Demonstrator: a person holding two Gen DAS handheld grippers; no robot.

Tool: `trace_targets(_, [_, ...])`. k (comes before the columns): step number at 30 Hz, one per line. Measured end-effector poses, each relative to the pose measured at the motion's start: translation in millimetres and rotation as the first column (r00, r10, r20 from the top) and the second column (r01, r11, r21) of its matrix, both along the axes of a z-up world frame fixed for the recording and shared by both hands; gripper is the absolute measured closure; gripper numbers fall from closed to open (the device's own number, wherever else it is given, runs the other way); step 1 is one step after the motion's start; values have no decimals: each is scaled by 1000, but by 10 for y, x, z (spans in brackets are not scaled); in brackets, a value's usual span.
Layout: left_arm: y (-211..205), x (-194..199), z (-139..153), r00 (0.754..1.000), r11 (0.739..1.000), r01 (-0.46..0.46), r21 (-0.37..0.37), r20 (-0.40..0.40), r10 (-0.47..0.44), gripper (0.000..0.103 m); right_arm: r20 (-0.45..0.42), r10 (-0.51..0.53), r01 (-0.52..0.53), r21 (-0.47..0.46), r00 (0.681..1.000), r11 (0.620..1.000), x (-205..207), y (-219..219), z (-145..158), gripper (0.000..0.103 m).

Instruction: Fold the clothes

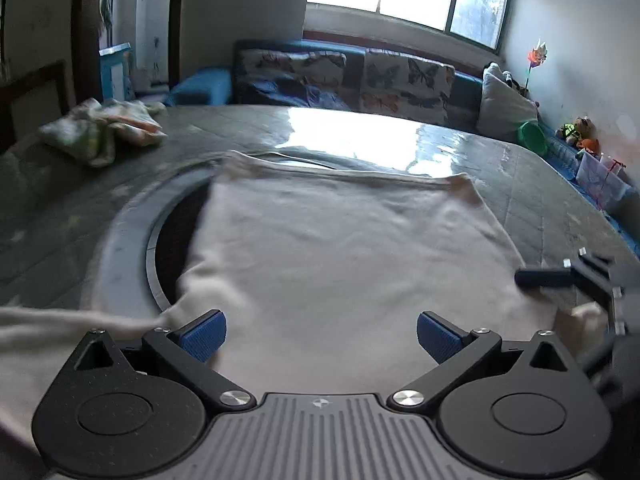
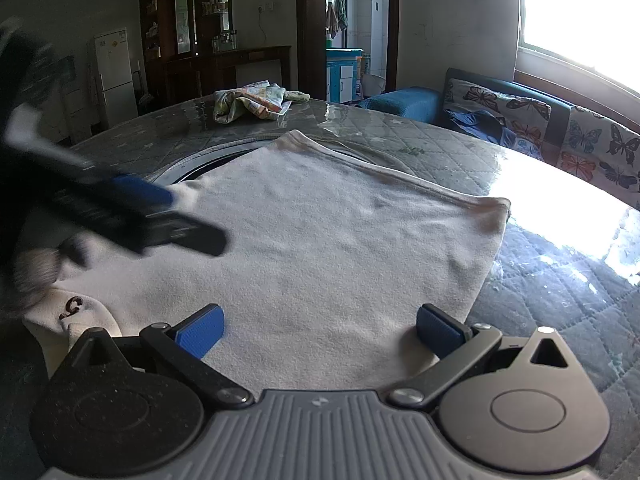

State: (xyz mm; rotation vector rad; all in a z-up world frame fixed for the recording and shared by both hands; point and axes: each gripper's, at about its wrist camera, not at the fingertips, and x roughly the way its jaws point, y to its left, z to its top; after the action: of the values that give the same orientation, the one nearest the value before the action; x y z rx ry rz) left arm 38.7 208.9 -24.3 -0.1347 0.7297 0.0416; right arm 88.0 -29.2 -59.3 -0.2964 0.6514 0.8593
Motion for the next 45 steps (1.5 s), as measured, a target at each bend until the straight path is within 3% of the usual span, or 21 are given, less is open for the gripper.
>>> trace_targets(19, [490,-887,-38,997,999,-9,44,73,5,0,2,0,0,-2,1000,1000,-3,-6,2,0])
trace_targets(22, [585,-970,-16,995,996,-56,70,84,50,0,2,0,0,-2,1000,1000,-2,-7,4,0])
trace_targets(27, [890,-997,30,980,983,-177,47,101,172,0,3,-1,1,-3,1000,1000,1,-6,6,0])
trace_targets(33, [1342,-1090,94,935,941,-337,25,127,331,0,4,-2,2,-4,1000,1000,2,-2,7,0])
trace_targets(35, [1487,-1090,71,918,922,-387,25,100,383,0,4,-2,2,-5,1000,1000,-1,1,8,0])
trace_targets(39, [1729,-1039,-4,912,913,-407,-6,45,407,1,4,-2,2,-5,1000,1000,-6,7,6,0])
trace_targets(45, [1867,-858,-16,910,904,-413,109,12,414,0,4,-2,2,-6,1000,1000,-8,4,7,0])
